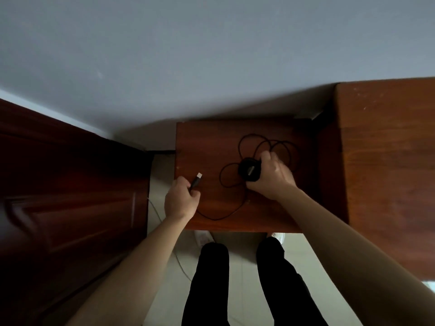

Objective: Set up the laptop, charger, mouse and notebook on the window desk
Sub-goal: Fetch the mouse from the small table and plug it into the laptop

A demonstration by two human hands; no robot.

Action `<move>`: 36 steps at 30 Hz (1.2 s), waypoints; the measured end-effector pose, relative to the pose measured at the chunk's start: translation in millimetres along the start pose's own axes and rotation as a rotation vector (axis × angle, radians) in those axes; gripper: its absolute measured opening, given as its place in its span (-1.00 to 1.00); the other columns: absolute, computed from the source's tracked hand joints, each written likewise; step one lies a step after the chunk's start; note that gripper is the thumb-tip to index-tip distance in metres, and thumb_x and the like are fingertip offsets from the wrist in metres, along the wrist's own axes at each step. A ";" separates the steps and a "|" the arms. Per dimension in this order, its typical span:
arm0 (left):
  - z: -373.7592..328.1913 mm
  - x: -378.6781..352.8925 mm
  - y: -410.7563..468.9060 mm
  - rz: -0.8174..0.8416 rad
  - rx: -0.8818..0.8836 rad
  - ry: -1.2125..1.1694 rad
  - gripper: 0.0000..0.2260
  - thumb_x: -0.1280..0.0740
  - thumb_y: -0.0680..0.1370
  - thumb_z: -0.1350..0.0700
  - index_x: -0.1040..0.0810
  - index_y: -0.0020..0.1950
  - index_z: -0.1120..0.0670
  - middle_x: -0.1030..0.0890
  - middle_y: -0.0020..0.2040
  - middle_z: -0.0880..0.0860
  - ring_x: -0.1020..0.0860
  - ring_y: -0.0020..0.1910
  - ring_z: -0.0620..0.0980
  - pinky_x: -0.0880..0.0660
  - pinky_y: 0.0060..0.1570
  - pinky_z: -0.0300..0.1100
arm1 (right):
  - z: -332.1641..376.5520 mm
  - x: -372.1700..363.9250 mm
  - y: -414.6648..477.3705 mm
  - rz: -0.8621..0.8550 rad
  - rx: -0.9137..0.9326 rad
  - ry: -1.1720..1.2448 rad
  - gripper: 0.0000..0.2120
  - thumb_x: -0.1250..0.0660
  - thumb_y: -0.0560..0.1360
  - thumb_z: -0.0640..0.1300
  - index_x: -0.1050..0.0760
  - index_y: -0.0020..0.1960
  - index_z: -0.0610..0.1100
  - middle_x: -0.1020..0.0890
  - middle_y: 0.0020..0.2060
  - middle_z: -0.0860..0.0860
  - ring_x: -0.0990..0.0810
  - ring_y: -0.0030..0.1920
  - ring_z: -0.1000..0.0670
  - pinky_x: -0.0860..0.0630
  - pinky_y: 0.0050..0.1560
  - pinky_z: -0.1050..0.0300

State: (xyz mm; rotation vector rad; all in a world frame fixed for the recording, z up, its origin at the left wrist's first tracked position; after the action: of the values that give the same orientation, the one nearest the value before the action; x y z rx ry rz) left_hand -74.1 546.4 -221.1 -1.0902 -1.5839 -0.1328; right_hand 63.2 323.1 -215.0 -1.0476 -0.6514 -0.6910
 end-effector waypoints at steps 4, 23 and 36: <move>-40.5 53.3 -22.6 -0.115 -0.128 -0.012 -0.83 -0.39 0.49 0.10 -0.39 -0.09 -0.02 -0.48 -0.24 -0.08 -0.49 -0.32 -0.07 -0.29 -0.43 -0.21 | -11.2 53.6 -29.5 -0.073 -0.122 0.271 -0.34 -0.54 0.30 0.19 -0.31 0.21 -0.08 -0.56 -0.03 -0.04 -0.62 0.06 -0.17 -0.53 -0.07 0.02; -232.9 262.1 -159.9 -0.447 -0.977 -0.358 -0.92 -0.39 0.46 0.23 -0.53 -0.11 0.09 -0.58 -0.19 0.00 -0.53 -0.32 0.05 -0.43 -0.27 -0.12 | -15.8 221.6 -289.2 -0.581 -0.097 1.175 -0.64 -0.57 0.43 -0.08 -0.57 0.18 -0.05 -0.71 0.02 -0.16 -0.72 0.02 -0.21 -0.65 0.08 -0.26; -324.8 156.1 -366.9 -0.005 -1.552 -0.426 -0.91 -0.41 0.47 0.22 -0.53 -0.13 0.07 -0.54 -0.22 -0.08 -0.49 -0.27 -0.14 -0.34 -0.24 -0.53 | -136.3 136.4 -525.0 -1.173 -0.410 1.315 -0.69 -0.62 0.36 -0.13 -0.64 0.03 0.11 -0.73 -0.08 0.03 -0.70 -0.06 0.00 -0.60 -0.16 0.19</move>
State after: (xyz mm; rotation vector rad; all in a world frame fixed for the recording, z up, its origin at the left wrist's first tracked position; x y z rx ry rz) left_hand -81.8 231.1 185.1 -2.3716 -1.7555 -1.3715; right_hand -236.6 -5.1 124.4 -0.2513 0.1548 -2.3141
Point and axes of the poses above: each hand's wrist, its own y-axis towards the middle knuckle, its own x-axis out of the back of the hand, z = x × y, the point moved 4 cm from there along y, towards the middle knuckle
